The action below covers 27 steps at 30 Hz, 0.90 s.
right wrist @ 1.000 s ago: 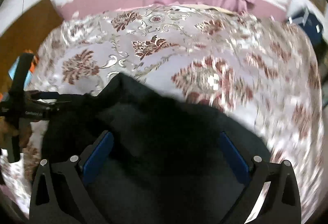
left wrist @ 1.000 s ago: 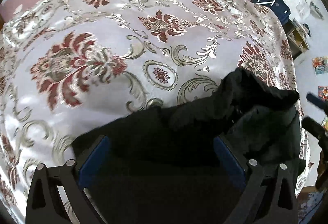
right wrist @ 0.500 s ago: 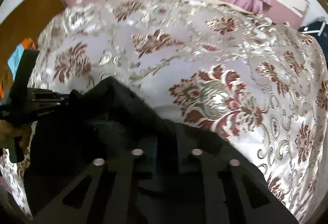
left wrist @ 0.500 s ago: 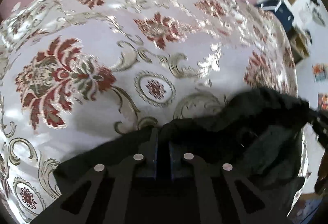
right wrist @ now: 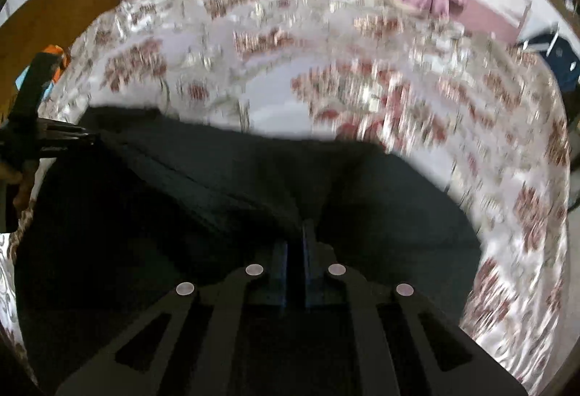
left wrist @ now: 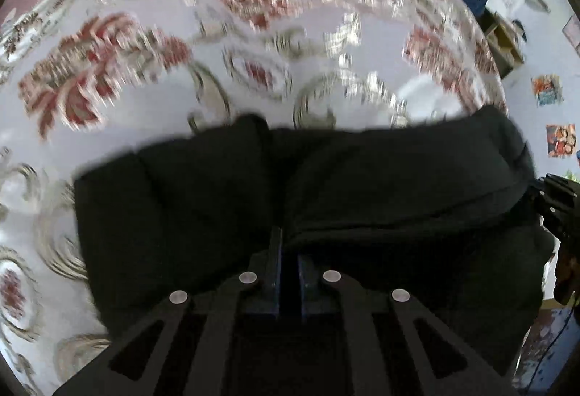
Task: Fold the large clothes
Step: 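Fold the held hem over onto the jacket body with both tools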
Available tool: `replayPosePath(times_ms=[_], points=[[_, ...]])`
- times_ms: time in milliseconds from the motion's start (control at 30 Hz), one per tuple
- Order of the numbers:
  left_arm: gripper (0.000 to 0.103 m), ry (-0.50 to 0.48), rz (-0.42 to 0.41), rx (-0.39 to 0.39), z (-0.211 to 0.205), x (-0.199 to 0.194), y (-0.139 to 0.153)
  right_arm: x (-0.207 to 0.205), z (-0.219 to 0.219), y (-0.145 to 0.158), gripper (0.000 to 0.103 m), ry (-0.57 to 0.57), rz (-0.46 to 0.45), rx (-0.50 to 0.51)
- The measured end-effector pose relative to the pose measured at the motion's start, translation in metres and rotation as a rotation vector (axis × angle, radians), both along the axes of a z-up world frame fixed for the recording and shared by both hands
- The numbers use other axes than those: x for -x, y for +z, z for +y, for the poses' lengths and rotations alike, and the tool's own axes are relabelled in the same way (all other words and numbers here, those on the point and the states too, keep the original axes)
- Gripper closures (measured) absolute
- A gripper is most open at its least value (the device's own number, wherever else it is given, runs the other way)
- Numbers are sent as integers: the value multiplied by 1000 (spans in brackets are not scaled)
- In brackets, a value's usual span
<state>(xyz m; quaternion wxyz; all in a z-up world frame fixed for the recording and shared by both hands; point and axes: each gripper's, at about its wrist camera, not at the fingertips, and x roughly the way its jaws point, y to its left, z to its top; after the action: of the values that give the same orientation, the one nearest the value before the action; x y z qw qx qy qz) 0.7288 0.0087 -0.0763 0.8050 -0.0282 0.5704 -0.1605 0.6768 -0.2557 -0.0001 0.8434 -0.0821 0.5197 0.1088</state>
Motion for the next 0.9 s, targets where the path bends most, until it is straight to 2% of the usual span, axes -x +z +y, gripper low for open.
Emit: replayPosePath(times_ms=[100, 167, 233, 300, 433, 467, 500, 633, 767, 800, 900], points=[[93, -3, -1, 4, -2, -1, -7, 1, 0, -15, 98, -10, 2, 3], [92, 16, -11, 67, 8, 0, -4, -1, -2, -12, 98, -26, 3, -29], [85, 52, 6, 129, 19, 1, 1, 3, -3, -3, 98, -22, -9, -55], [75, 83, 16, 157, 29, 6, 11, 10, -2, 8, 91, -9, -9, -66], [57, 79, -48, 113, 37, 15, 40, 19, -10, 34, 75, -4, -11, -110], [50, 76, -72, 109, 38, 15, 48, 20, -13, 40, 72, -9, -19, -121], [47, 81, -102, 110, 41, 14, 58, 21, -15, 46, 72, -16, -31, -138], [46, 107, -162, 135, 39, -11, 82, 5, -16, 67, 71, -56, -78, -232], [46, 152, -163, 173, 18, -59, 82, -42, -4, 69, 71, -105, -97, -280], [46, 152, -157, 190, 12, -70, 78, -51, 0, 66, 71, -114, -88, -294], [48, 122, -111, 265, -6, -85, 64, -88, 9, 42, 71, -111, 23, -381]])
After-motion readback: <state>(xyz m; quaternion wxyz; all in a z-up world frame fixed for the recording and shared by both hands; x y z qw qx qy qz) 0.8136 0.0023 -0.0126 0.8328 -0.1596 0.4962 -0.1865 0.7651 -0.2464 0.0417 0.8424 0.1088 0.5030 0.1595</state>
